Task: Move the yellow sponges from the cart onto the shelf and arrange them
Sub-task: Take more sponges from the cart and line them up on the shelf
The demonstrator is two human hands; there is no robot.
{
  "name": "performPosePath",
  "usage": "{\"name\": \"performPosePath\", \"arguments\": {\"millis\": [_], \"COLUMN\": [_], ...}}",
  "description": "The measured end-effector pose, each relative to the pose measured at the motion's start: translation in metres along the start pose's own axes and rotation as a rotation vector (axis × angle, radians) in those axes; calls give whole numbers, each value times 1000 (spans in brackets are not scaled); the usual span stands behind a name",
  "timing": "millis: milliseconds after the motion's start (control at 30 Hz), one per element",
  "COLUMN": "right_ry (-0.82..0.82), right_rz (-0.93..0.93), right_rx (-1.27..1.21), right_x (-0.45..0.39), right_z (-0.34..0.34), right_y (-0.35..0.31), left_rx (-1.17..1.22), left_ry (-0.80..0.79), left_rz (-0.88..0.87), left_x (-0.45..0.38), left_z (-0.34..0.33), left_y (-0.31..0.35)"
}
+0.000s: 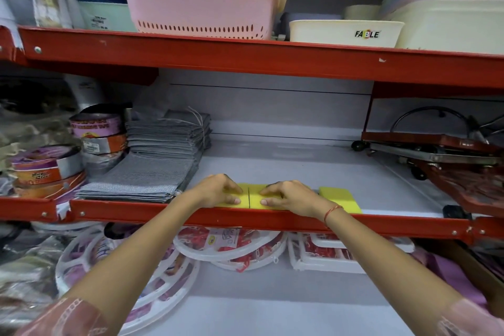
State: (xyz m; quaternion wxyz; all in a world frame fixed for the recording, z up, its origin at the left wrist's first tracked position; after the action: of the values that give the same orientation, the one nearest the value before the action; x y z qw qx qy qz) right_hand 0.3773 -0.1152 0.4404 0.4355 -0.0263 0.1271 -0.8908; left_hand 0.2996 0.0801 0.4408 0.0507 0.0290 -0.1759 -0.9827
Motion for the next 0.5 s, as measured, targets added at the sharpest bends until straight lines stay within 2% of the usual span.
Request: {"name": "performPosePath", "arguments": {"millis": [500], "right_ry": [44], "right_rz": [-10], "right_rx": [-2], "right_x": [2], "right_z": [-3], "right_y": [-2], "left_rx": [4], "left_ry": [4], "left_rz": [-29], "left_x": [0], "left_z": [-4], "left_y": [-2]}}
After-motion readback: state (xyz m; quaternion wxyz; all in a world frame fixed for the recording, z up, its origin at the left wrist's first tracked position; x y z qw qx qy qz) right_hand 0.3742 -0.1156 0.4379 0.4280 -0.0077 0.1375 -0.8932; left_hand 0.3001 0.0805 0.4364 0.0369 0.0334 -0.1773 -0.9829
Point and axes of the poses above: each hand's wrist, its own x-axis away from the middle knuckle, its own z-axis out of the back of the hand, y = z × x, the point moved 2 cm from there along -x, towards the middle knuckle, and after that the axes turned 1 degree about z, right-handed, at the moved point
